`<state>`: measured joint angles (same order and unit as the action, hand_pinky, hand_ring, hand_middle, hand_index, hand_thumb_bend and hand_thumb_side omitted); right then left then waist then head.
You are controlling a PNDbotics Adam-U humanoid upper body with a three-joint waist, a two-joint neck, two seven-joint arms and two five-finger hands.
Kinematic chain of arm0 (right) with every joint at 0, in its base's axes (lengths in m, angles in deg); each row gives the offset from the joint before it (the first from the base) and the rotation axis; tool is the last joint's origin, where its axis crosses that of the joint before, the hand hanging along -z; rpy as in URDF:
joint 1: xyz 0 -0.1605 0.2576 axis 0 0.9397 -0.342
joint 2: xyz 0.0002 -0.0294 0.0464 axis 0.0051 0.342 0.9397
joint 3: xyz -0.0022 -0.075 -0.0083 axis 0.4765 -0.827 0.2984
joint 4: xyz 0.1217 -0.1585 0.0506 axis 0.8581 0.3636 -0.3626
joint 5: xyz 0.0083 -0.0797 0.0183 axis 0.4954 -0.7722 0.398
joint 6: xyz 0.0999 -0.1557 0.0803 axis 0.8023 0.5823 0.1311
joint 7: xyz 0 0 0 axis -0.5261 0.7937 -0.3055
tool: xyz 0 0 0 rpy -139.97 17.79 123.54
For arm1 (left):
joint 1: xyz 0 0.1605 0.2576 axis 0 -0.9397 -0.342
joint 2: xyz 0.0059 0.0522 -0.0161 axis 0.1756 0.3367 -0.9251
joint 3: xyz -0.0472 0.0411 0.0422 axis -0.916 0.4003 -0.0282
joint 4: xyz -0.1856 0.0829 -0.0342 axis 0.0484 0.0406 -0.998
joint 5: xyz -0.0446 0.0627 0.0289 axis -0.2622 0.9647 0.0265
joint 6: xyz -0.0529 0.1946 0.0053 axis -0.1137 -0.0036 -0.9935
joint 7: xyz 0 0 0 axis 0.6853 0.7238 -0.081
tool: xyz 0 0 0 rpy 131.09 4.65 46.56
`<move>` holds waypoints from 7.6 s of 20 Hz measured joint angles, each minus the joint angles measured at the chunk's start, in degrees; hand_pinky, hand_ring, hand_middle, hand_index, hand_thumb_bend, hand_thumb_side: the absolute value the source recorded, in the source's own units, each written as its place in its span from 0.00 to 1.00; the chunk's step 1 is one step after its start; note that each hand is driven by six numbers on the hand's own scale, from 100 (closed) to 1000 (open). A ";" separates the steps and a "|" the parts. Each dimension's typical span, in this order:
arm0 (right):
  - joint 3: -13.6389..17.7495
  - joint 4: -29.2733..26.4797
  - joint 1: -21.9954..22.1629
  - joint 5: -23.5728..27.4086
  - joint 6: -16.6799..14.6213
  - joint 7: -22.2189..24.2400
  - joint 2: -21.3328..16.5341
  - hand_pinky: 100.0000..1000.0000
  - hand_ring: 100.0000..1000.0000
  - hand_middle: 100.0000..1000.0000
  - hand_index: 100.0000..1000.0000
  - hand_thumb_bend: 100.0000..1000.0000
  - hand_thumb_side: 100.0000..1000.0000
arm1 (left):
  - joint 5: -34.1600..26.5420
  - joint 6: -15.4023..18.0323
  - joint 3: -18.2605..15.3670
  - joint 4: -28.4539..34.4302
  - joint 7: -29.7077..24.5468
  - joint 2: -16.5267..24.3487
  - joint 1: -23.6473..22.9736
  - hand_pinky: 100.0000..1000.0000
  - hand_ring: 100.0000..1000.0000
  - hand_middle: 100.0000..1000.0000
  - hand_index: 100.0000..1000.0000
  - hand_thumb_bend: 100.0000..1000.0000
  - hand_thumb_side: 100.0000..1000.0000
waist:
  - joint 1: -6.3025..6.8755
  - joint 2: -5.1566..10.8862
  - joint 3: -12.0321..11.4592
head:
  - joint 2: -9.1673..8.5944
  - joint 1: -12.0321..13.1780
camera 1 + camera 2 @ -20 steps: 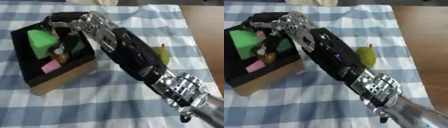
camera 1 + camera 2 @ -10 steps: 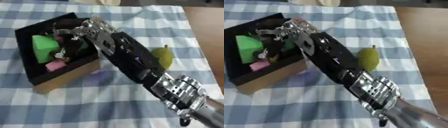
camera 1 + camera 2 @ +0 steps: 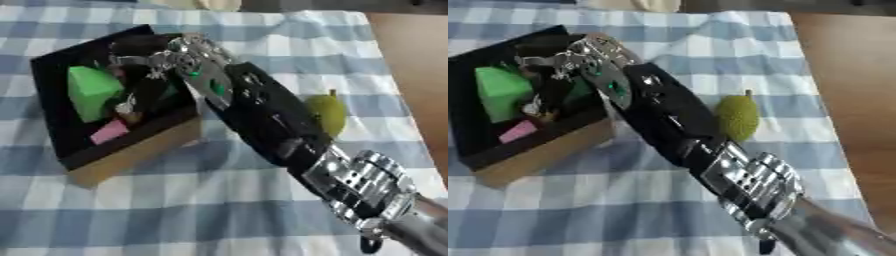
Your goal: Pick up objects on the table and place them in the box.
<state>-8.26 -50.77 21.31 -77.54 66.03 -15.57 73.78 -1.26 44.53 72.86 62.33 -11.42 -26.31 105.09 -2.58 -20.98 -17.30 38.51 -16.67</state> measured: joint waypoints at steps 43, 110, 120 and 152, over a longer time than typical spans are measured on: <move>2.91 -49.62 24.48 22.49 21.91 -5.78 -47.37 0.88 0.88 0.78 0.94 0.07 0.14 | 1.29 -2.63 -0.74 0.00 1.51 1.41 -5.41 0.75 0.76 0.67 0.78 0.34 0.68 | 0.68 1.03 7.52 | 2.52 5.69; 3.57 -44.39 44.28 20.52 24.91 -12.79 -45.48 0.75 0.64 0.44 0.64 0.00 0.02 | 0.69 -4.27 -0.69 0.00 1.57 0.32 -5.53 0.74 0.78 0.68 0.77 0.33 0.70 | 2.11 0.97 7.09 | 2.26 7.07; 5.83 -51.03 42.48 22.30 24.76 -17.86 -46.67 0.74 0.61 0.42 0.62 0.00 0.00 | 0.69 -4.28 -0.70 0.00 1.59 0.32 -5.53 0.74 0.79 0.68 0.77 0.32 0.69 | 2.11 0.98 7.41 | 2.29 7.37; -6.37 -20.93 1.86 10.87 15.49 -9.40 -13.79 0.74 0.63 0.45 0.64 0.00 0.00 | -0.03 -3.93 0.01 0.00 0.81 -0.22 -3.87 0.74 0.78 0.68 0.77 0.34 0.69 | 0.61 1.21 3.03 | 1.70 2.95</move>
<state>-14.63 -71.71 23.17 -66.67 81.51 -24.97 59.99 -1.29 40.60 72.86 62.33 -10.61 -26.53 101.22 -1.97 -19.78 -14.27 40.21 -13.72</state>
